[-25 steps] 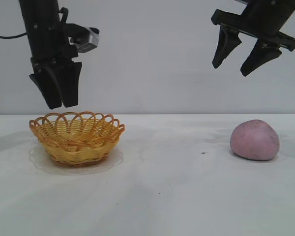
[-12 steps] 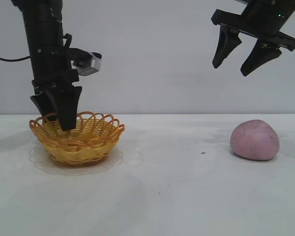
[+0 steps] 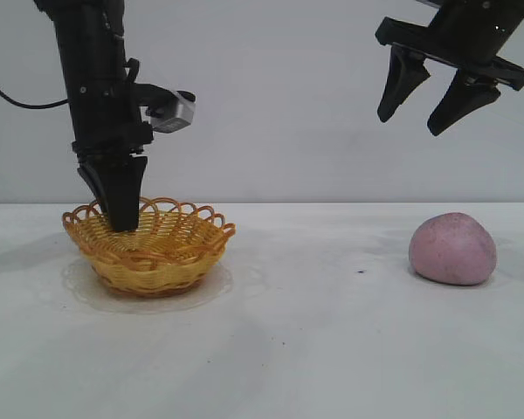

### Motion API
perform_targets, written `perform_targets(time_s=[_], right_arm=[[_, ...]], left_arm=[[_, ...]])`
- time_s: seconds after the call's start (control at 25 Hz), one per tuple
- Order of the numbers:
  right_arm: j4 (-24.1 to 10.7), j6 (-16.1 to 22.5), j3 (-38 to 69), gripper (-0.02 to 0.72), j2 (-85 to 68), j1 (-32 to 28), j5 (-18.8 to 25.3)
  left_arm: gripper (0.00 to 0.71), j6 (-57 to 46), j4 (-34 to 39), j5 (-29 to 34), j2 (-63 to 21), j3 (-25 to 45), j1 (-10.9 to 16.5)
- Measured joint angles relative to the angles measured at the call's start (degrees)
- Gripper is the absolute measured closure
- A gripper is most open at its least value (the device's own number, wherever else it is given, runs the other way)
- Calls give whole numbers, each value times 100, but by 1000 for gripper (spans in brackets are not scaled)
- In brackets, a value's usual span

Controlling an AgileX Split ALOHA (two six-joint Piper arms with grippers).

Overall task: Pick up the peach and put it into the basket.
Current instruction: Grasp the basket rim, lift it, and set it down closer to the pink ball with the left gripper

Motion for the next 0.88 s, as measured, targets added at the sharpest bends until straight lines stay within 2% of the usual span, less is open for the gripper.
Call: perform_targets(time_s=[0.12, 0.4, 0.56, 0.68, 0.88], right_arm=[[0, -22, 0, 275, 0, 0, 0], [-8, -22, 0, 275, 0, 0, 0], [-8, -22, 0, 275, 0, 0, 0], [-8, -22, 0, 275, 0, 0, -11], [-12, -22, 0, 275, 0, 0, -11]], left_arm=[[710, -552, 0, -1, -127, 0, 0], [710, -2558, -232, -24, -565, -5, 103], [710, -3017, -674, -34, -934, 258, 129], [710, -3127, -1092, -237, -1395, 881, 108], [710, -3158, -1647, -1390, -2192, 2514, -196]])
